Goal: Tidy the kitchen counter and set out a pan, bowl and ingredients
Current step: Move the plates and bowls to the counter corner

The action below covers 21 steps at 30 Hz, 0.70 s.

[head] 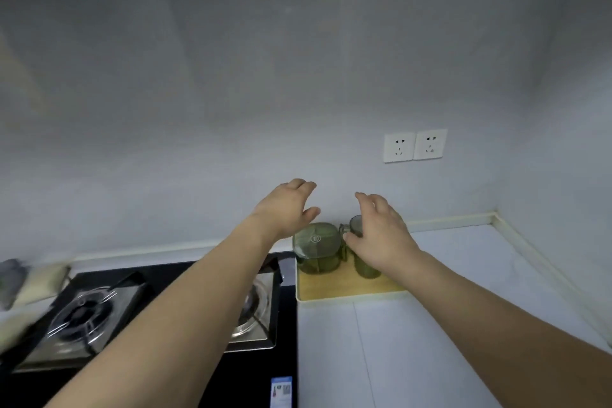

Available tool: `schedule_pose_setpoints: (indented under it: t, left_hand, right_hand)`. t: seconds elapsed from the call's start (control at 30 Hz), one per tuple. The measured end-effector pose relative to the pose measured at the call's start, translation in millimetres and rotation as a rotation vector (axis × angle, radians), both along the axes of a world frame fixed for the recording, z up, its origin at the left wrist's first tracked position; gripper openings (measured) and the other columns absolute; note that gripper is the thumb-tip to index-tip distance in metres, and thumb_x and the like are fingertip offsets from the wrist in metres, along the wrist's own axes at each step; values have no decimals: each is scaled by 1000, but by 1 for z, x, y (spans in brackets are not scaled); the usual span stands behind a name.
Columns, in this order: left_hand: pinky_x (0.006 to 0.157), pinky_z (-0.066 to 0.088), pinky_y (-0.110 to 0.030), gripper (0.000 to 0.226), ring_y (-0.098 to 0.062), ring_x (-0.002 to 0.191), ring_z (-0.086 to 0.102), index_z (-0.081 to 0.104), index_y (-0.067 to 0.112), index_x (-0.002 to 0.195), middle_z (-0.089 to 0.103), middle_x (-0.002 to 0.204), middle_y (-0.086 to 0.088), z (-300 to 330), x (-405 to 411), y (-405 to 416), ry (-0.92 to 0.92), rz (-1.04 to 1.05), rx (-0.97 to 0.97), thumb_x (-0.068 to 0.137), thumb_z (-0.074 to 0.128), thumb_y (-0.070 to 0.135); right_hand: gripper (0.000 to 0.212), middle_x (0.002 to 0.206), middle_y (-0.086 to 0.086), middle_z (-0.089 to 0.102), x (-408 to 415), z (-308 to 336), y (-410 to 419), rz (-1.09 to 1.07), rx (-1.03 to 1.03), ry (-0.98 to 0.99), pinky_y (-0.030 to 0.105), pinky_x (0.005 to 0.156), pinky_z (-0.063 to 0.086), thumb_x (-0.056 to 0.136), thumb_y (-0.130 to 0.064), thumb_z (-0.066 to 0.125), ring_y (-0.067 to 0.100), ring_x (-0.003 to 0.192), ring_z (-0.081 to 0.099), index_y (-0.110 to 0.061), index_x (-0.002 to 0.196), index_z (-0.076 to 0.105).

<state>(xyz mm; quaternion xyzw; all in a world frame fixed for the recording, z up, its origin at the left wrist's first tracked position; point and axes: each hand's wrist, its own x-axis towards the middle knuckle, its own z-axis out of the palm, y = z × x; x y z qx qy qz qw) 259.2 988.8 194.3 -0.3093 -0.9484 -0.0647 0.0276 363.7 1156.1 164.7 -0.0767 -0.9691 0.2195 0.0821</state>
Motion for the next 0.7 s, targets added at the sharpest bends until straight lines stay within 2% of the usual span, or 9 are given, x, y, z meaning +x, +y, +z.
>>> schedule_pose_setpoints:
  t: [0.4, 0.7]
  left_hand:
    - [112, 32, -40, 60, -27, 140, 33, 27, 15, 152, 30, 156, -6, 27, 109, -236, 43, 421, 43, 101, 42, 42]
    - [107, 38, -42, 57, -30, 132, 43, 33, 14, 148, 39, 150, -9, 29, 183, -424, 97, 684, 78, 99, 45, 41]
  right_hand:
    - [73, 155, 7, 20, 43, 37, -193, 387, 10, 9, 39, 117, 21, 92, -35, 52, 28, 141, 23, -17, 152, 14]
    - [67, 153, 7, 25, 59, 42, -378, 668, 42, 58, 39, 118, 20, 94, -34, 52, 26, 141, 24, -15, 150, 21]
